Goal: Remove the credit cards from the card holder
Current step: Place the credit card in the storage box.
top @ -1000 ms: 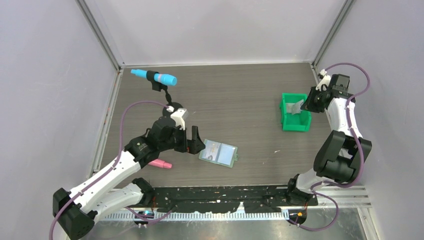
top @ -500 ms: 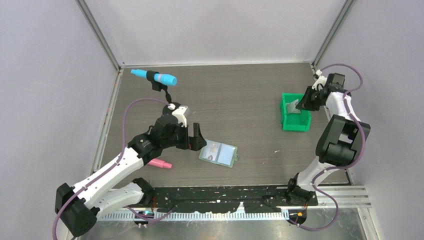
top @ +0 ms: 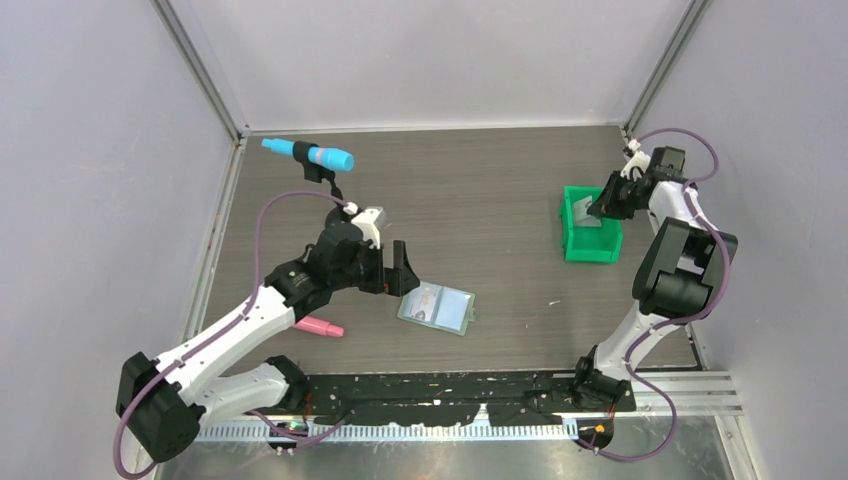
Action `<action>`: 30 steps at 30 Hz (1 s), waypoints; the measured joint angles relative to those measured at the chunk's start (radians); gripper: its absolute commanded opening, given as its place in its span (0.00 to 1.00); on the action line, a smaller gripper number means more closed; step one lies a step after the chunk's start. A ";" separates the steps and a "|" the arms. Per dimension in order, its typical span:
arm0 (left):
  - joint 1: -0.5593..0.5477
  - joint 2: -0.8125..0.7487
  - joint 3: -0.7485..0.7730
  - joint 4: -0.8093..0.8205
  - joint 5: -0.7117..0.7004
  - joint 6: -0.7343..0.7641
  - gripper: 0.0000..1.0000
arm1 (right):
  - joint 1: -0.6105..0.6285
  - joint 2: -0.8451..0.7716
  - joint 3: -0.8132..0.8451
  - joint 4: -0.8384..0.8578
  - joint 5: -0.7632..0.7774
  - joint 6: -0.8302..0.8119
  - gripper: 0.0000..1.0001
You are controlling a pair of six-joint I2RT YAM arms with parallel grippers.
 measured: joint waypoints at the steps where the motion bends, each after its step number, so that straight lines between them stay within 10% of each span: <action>1: 0.000 0.004 0.000 0.002 0.003 -0.001 0.99 | 0.000 0.004 0.002 0.007 -0.003 0.000 0.11; 9: 0.000 0.016 0.001 0.002 0.013 -0.015 0.99 | 0.000 0.051 0.013 0.030 0.019 0.008 0.29; 30: 0.000 0.025 0.003 0.014 0.022 -0.040 1.00 | 0.018 0.028 0.041 0.032 0.199 0.084 0.40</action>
